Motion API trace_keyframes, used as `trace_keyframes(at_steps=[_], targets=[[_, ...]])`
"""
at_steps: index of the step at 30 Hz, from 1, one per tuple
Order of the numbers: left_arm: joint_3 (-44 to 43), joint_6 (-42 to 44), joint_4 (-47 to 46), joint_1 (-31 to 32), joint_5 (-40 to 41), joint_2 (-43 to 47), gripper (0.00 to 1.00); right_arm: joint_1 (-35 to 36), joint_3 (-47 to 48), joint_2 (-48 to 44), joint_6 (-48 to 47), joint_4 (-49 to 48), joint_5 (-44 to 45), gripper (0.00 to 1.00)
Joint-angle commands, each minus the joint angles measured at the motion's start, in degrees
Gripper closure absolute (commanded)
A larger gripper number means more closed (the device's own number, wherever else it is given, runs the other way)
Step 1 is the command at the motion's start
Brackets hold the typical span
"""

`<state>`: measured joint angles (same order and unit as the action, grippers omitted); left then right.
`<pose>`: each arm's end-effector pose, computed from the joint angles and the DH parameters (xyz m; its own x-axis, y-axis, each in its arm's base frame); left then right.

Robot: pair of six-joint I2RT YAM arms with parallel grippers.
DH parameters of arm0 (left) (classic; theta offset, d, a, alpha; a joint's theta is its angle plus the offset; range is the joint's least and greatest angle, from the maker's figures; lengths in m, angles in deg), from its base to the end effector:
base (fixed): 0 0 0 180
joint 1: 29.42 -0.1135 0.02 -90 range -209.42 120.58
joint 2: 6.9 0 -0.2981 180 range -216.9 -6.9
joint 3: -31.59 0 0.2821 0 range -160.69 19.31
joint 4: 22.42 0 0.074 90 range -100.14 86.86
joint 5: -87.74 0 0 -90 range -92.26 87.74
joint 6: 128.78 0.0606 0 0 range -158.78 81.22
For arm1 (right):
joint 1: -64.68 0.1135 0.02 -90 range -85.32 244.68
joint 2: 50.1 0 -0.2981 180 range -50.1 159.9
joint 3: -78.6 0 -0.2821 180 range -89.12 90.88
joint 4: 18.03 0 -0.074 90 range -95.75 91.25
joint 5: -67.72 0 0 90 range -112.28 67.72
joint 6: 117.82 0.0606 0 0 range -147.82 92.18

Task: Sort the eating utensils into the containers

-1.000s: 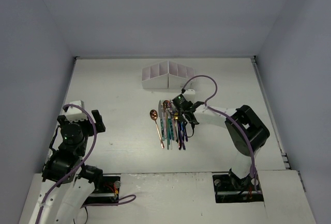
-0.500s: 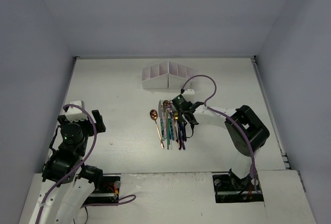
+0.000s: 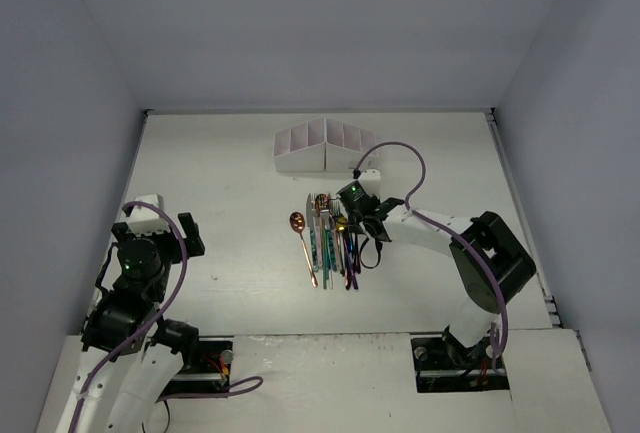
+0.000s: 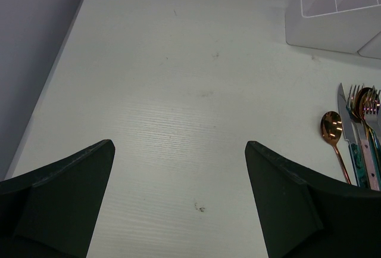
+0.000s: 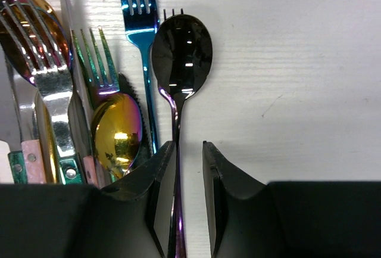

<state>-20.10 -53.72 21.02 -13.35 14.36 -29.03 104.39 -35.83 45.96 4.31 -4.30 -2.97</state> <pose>0.1177 -0.0159 0.3333 -0.2223 -0.1930 -0.9557 -0.0609 0.9810 -0.1840 0.3117 0.2328 0.1753 -0.6781 0.0893 -0.7296 -0.0709 0.9800 0.1859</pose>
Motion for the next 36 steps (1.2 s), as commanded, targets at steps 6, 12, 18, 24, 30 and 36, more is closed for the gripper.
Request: trace_keyframes(at_steps=[6, 12, 18, 24, 30, 36], targets=[[-0.23, 0.17, -4.53, 0.27, -0.54, -1.36, 0.1, -1.3, 0.26, -1.86, -0.28, -0.84, 0.71, 0.79], [-0.23, 0.26, -4.53, 0.27, -0.54, -1.37, 0.1, -1.34, 2.11, -1.83, 0.17, -0.84, 0.92, 0.79], [-0.23, 0.35, -4.54, 0.27, -0.36, -1.16, 0.1, -1.3, 3.82, 0.56, 0.54, -0.84, 0.73, 0.81], [-0.14, 0.35, -4.53, 0.32, -0.27, -1.03, 0.1, -1.3, 4.59, 1.98, 1.04, -0.84, 0.38, 0.83], [-0.14, 0.44, -4.53, 0.36, -0.27, -0.99, 0.1, -1.39, 4.81, 3.39, 1.15, -2.02, -0.1, 0.83], [-0.14, 0.44, -4.46, 0.36, -0.27, -0.87, 0.1, -1.48, 4.26, 4.4, 1.55, -2.71, -0.53, 0.84]])
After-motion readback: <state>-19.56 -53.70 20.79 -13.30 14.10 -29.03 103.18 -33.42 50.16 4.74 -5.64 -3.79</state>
